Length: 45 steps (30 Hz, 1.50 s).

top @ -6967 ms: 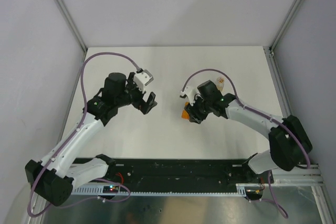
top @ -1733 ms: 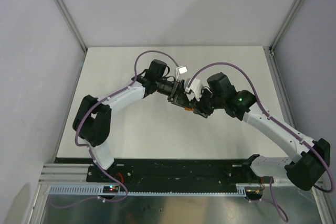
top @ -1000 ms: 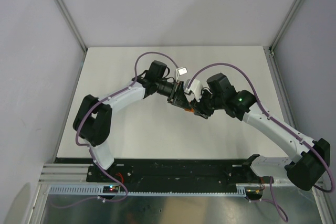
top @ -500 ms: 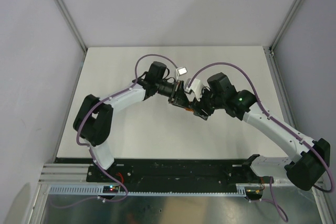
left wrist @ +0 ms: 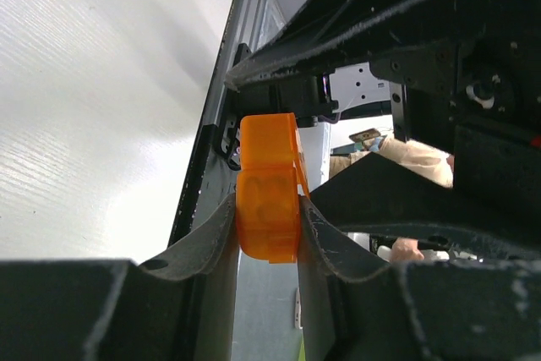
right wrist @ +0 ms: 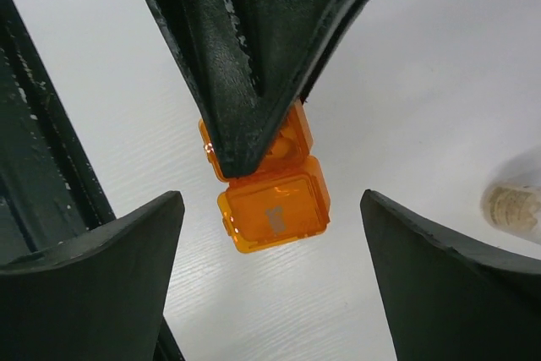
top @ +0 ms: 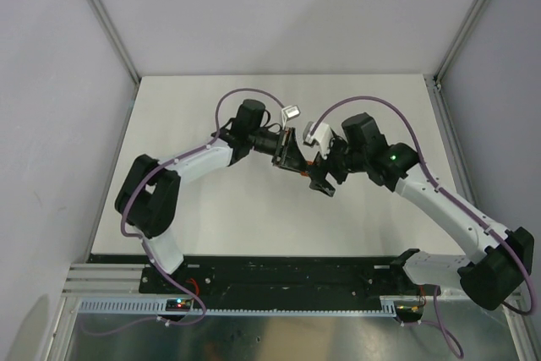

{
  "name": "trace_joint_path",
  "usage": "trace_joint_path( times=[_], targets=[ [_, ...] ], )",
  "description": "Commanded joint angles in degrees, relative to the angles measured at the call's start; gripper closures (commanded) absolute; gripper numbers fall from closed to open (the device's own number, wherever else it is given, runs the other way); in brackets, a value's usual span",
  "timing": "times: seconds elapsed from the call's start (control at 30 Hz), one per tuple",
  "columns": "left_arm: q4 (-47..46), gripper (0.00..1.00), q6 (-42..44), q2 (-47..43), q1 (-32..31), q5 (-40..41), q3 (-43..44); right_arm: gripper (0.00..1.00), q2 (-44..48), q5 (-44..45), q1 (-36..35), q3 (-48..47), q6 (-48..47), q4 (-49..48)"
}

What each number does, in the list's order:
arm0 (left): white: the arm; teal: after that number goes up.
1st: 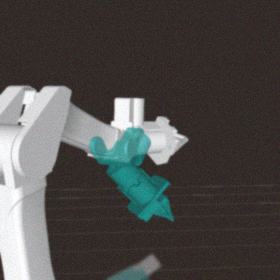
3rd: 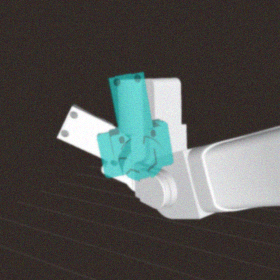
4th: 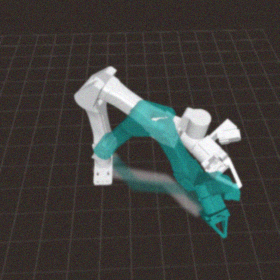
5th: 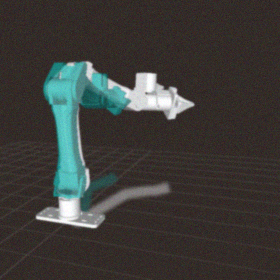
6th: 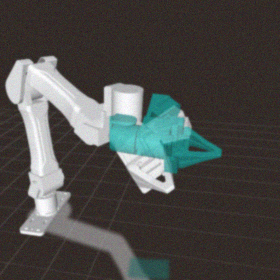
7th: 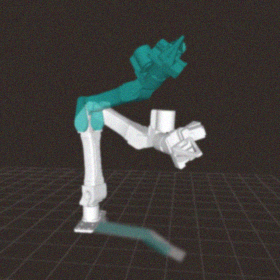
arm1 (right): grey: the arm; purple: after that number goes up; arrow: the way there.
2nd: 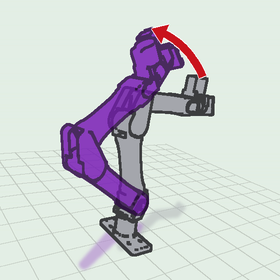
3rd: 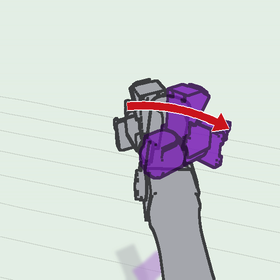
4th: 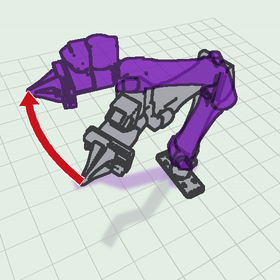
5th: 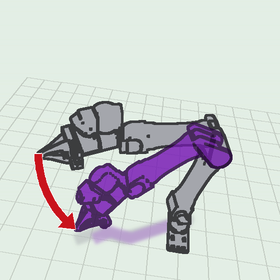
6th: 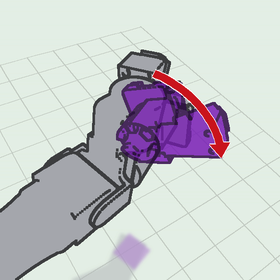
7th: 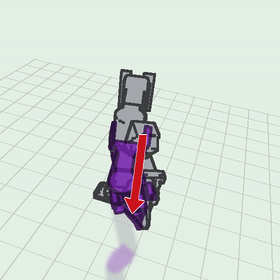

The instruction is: Sort the pills into containers

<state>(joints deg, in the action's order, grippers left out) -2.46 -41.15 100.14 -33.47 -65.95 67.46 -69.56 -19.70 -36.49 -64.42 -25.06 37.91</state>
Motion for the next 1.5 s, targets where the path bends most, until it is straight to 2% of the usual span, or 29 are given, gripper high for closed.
trace_joint_path(
  times=[0.0,0.37,0.77,1.1,1.3,1.4,1.47],
  targets=[
    [-0.65,1.0,0.3,-4.47,0.37,1.65,-0.2,0.09,2.1,-10.01,4.3,-2.97,2.07,0.49],
    [6.21,1.0,6.68,-8.28,0.37,3.34,0.07,0.13,-3.82,-33.75,16.79,-10.5,6.98,4.86],
    [6.41,1.0,7.81,-10.31,-0.09,2.46,-0.16,0.16,-12.13,-42.02,17.17,-10.64,3.25,9.15],
    [6.45,1.0,7.97,-10.56,-0.47,1.58,-0.06,0.34,-14.65,-43.2,15.98,-10.29,0.52,10.49],
    [6.46,1.0,8.26,-10.57,-1.0,1.68,-0.31,0.64,-14.78,-43.85,15.85,-10.28,0.67,10.15],
    [6.42,1.0,8.27,-10.42,-1.08,1.69,-0.15,0.74,-14.99,-44.02,15.82,-10.29,0.49,10.53],
    [6.46,1.0,8.38,-10.41,-1.14,1.77,-0.14,0.76,-14.95,-43.86,15.7,-10.29,0.42,10.67]
  ],
)
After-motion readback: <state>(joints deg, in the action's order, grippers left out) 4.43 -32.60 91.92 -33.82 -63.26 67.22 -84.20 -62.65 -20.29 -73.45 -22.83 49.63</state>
